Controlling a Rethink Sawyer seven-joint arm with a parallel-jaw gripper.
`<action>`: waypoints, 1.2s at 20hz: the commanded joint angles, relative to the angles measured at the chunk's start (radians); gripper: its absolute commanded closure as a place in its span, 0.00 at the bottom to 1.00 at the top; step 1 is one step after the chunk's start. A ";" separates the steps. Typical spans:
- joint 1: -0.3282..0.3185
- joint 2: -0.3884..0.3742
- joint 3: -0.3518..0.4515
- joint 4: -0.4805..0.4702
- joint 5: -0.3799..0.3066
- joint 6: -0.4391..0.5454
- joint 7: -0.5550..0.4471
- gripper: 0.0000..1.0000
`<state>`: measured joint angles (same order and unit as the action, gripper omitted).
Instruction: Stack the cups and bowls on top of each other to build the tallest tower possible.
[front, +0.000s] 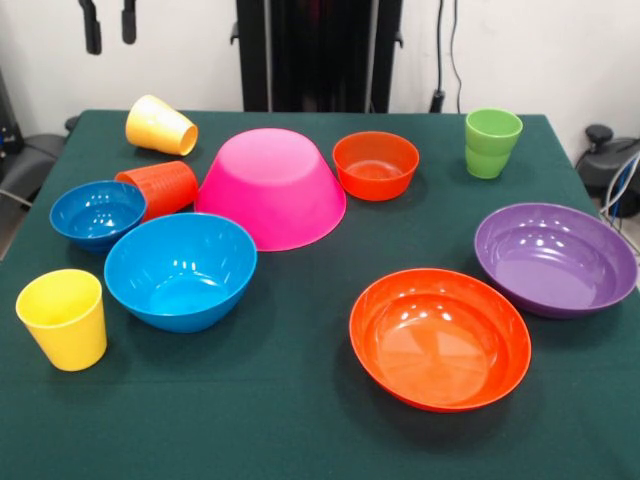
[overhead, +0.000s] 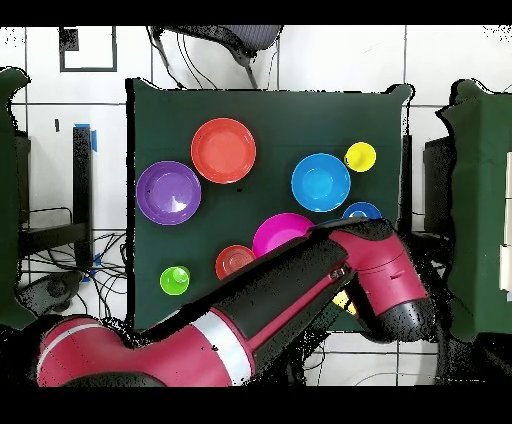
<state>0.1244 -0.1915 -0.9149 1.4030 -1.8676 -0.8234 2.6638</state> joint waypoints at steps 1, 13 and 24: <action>-0.075 -0.091 0.104 -0.016 -0.147 -0.213 -0.167 0.00; -0.047 -0.140 0.177 0.044 -0.130 -0.183 -0.181 0.00; 0.007 -0.166 0.215 0.115 -0.070 -0.159 -0.116 0.00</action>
<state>0.1070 -0.3662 -0.9132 1.4258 -1.9951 -0.9902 2.6638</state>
